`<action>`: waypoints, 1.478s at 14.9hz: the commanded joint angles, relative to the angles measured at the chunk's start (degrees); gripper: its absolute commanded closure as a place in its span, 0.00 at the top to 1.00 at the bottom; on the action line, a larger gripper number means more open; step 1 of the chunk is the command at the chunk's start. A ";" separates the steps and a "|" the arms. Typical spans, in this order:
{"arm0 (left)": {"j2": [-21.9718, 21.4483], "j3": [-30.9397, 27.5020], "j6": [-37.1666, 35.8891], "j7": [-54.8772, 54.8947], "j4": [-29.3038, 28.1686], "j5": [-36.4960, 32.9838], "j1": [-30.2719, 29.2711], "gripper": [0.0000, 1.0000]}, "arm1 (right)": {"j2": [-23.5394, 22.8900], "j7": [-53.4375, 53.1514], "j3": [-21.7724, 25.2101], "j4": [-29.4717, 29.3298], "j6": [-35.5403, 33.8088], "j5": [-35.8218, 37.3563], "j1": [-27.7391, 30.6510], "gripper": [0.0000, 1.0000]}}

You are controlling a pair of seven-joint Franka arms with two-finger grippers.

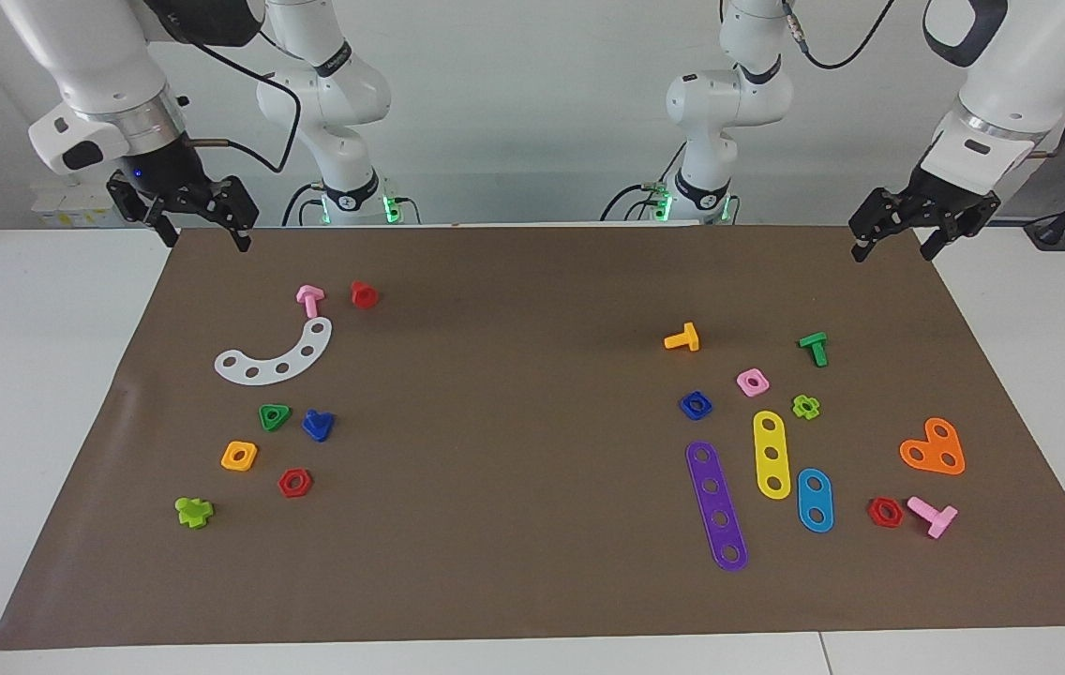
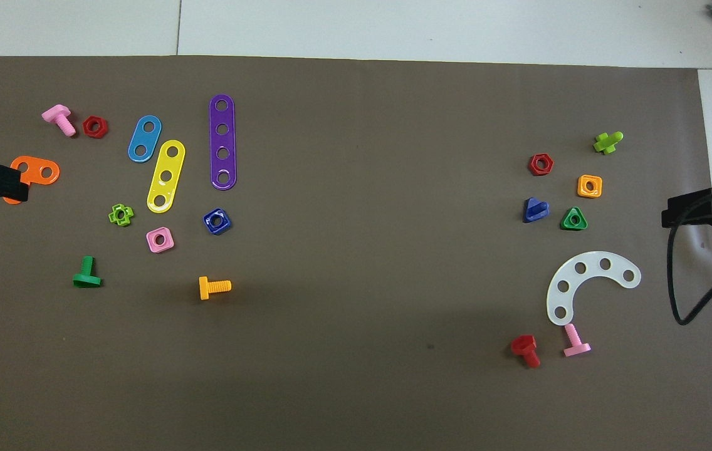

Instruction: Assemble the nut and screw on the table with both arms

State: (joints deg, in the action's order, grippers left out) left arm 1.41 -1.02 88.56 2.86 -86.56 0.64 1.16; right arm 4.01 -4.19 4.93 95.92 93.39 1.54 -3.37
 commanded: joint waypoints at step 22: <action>-1.94 -0.57 0.92 0.30 -2.38 -0.55 0.51 1.00 | -21.06 10.43 -0.45 18.34 39.50 -3.21 -2.96 0.50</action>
State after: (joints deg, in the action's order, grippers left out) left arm 1.41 -1.02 88.56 2.86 -86.56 0.64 1.16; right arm -18.07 3.76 4.53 112.96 131.55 -0.11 -6.65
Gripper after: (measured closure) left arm 0.000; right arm 0.432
